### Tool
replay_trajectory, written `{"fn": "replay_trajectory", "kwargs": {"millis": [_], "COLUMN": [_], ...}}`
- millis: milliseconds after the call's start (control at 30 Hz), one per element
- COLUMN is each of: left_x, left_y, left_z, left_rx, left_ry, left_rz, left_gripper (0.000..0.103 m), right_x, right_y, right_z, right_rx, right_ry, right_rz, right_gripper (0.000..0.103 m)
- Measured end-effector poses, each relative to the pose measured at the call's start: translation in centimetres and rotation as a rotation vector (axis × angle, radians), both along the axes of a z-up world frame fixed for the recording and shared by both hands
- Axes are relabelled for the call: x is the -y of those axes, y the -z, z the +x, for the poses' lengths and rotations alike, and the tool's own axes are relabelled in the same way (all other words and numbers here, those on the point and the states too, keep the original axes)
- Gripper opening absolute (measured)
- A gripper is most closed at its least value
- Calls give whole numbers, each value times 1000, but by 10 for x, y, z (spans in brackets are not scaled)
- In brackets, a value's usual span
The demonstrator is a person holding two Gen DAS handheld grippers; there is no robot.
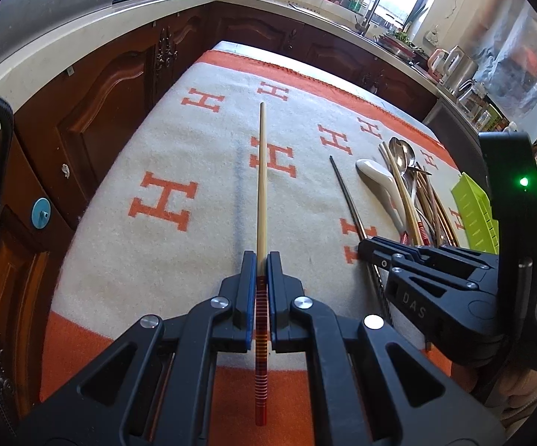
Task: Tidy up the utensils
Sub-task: 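Lower the right tool onto a metal chopstick and close it, then carry the wooden chopstick in the left tool while the right tool carries the metal one to the green tray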
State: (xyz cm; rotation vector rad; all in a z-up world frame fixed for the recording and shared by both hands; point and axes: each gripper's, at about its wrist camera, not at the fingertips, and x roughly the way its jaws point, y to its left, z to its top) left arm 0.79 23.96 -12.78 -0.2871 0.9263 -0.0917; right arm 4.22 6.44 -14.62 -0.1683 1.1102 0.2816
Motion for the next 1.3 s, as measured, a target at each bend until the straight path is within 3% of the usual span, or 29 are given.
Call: {"fn": "replay_trajectory", "kwargs": {"millis": [333, 733, 1000, 1300], "left_x": [17, 83, 173, 298], "left_y": [-17, -52, -88, -102], "left_z": [-11, -10, 2, 10], "left_rx": [20, 59, 105, 92], "left_ry": [27, 133, 259, 404], "left_rz": [20, 34, 54, 60], "left_gripper": [3, 3, 3, 3], "right_x": [26, 100, 189, 324], "right_y": [-20, -65, -89, -102], "right_z": [-6, -27, -34, -48], "right_rx": [-19, 36, 101, 191], "right_ry": [24, 71, 173, 325], "right_rz": [184, 342, 428, 490], "right_gripper": [5, 5, 5, 5]}}
